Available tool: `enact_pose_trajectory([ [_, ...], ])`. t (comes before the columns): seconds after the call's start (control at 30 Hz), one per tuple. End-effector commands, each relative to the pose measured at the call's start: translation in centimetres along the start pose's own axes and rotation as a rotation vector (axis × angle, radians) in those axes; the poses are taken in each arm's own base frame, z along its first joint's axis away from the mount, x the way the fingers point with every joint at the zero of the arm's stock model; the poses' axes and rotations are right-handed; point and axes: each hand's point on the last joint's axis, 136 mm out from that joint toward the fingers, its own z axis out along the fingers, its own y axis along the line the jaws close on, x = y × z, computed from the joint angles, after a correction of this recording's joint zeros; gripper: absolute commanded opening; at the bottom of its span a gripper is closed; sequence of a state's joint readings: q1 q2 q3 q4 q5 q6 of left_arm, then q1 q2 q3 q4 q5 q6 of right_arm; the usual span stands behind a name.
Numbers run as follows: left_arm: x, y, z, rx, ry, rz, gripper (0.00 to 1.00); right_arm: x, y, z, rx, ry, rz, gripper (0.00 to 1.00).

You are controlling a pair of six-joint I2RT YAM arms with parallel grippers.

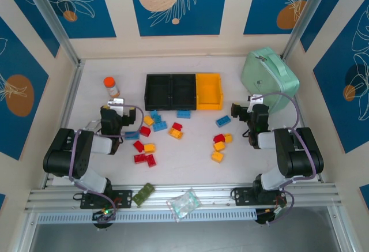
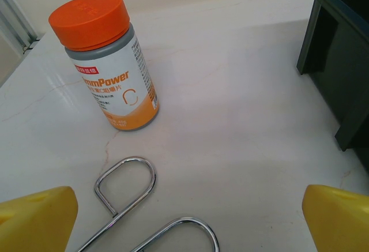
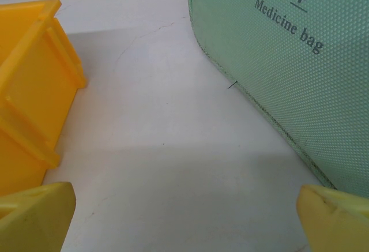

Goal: Sort the legos into containers by color
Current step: Pick up the lego from the middle-right of the table.

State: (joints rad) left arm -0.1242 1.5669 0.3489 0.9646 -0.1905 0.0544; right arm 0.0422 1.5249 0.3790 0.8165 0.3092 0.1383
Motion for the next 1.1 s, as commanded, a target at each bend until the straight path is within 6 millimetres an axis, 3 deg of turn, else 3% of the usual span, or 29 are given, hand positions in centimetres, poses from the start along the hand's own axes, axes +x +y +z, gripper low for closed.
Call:
enact_pose_trajectory([
  [0.0,-0.7,0.3,0.3,0.004,-0.021,-0.005,0.99,-1.6,0.3,0.1,-0.018,-0.047,0.004,0.99],
  [0.47,-0.7,0.5,0.3,0.008,-0.017,-0.020,0.99,-1.7,0.3,0.1,-0.019,-0.052,0.003,0.99],
  [0.6,-2.0,0.5,-0.1,0.018,-0.008,-0.014,0.99,-3.1,1.6,-0.4,-0.073,-0.024,-0.034,0.99],
  [0.73,-3.7,0.5,-0.2,0.012,0.047,0.010,0.99,-5.3,1.6,-1.9,-0.051,-0.024,-0.025,0.99],
  [0.9,-7.2,1.6,-1.5,-0.031,0.044,-0.094,0.99,-8.9,2.4,-4.6,-0.113,-0.049,0.098,0.99],
  [0.97,-8.3,1.1,-2.0,0.013,0.056,-0.191,0.99,-10.1,2.8,-5.6,-0.130,-0.026,0.202,0.99],
  [1.07,-8.7,1.1,-3.1,0.010,0.104,-0.490,0.99,-9.1,2.3,-7.2,-0.105,0.162,0.530,0.99],
])
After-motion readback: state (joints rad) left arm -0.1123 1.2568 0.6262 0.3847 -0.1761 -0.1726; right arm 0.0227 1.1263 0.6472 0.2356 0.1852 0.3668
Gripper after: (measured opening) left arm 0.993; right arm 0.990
